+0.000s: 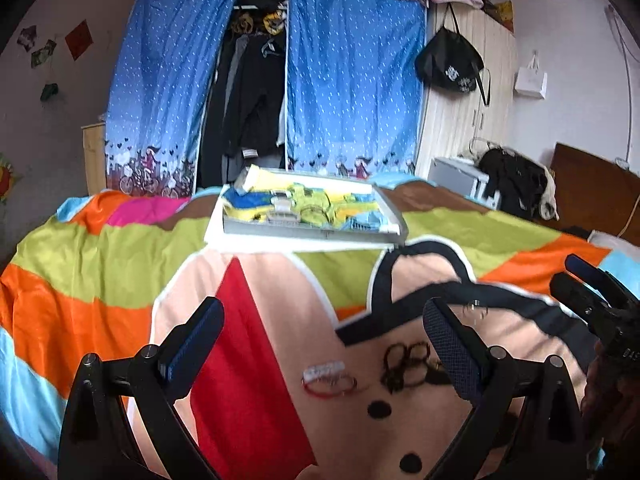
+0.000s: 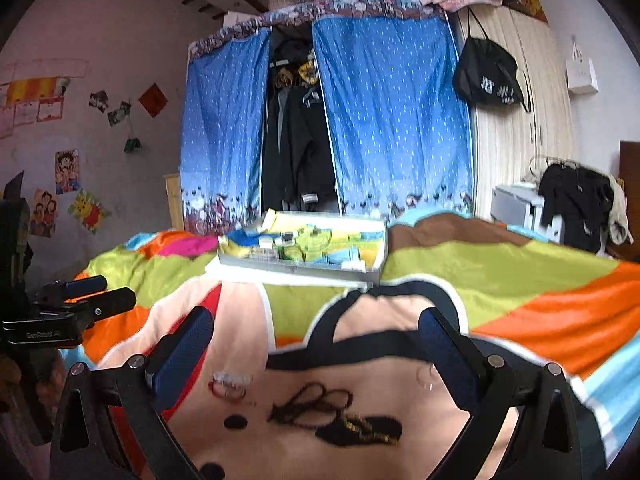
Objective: Organize jewelry
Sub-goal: 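Move the left tool to the white barrette while the right tool approaches the black bead bracelet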
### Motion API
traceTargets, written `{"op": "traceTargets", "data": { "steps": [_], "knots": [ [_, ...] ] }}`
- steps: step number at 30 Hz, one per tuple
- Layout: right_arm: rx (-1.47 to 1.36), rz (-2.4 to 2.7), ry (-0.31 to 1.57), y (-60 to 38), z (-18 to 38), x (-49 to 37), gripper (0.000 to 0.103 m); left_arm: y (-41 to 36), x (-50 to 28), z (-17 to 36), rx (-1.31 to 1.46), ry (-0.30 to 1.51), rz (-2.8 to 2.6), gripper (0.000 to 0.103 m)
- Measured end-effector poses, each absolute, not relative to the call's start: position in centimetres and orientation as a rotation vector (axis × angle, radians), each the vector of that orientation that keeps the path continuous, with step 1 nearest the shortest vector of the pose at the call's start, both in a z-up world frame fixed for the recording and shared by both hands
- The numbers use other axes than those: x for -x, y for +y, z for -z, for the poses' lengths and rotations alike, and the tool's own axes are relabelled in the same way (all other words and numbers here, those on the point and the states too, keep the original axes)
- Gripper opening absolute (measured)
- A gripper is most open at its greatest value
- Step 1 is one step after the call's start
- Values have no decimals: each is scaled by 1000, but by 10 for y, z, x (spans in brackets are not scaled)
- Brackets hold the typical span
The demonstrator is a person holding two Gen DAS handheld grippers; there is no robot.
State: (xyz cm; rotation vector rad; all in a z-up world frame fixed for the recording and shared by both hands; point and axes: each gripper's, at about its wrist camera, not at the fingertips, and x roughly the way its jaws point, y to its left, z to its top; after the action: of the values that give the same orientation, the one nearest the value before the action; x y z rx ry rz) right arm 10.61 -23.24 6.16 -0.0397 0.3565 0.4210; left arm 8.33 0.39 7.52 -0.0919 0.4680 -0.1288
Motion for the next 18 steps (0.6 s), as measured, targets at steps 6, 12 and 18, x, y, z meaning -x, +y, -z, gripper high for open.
{"op": "traceTargets", "data": {
  "steps": [6,12,18],
  "knots": [
    [10,-383,446,-240,-30,-106,103,2,-80,-46,67,540,130,97],
    [-29,-327,555,-246,-2,-107,103,0,-83,-10,33,654,106,97],
    [-28,-269,648,-247,20,-106,103,3,-95,26,40,843,118,97]
  ]
}}
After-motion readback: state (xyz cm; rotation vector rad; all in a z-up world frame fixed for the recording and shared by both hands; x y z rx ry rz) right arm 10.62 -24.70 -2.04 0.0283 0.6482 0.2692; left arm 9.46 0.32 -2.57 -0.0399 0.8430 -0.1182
